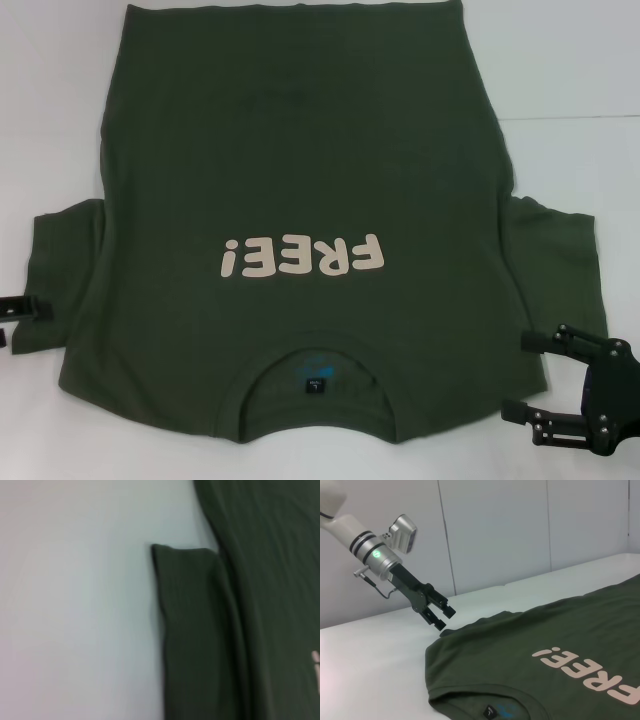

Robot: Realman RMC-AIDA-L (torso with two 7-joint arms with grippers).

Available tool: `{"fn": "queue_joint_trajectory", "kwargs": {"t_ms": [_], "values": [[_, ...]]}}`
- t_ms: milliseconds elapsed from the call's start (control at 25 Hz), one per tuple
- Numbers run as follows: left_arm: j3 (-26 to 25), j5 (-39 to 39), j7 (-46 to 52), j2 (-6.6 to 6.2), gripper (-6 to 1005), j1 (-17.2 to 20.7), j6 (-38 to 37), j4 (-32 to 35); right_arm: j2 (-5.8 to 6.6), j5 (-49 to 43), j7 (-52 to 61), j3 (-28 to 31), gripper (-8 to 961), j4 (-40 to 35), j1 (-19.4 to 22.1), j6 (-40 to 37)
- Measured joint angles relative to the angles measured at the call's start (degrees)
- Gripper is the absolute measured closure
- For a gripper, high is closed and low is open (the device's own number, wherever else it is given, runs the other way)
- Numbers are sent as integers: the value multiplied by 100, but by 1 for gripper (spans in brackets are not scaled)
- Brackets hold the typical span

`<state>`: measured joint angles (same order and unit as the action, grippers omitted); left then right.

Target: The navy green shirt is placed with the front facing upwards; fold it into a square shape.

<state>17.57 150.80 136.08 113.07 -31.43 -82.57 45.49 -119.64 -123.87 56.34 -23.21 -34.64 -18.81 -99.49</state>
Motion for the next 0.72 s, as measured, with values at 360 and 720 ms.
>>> {"fn": "queue_joint_trajectory", "kwargs": {"t_ms": [360,720], "values": [[85,398,246,-87,82,-209,-72,89,1,0,0,0,38,-2,-5,0],[379,452,404,-84,82,-316,-21,74,3,3,9,0,38,1,0,0]]}}
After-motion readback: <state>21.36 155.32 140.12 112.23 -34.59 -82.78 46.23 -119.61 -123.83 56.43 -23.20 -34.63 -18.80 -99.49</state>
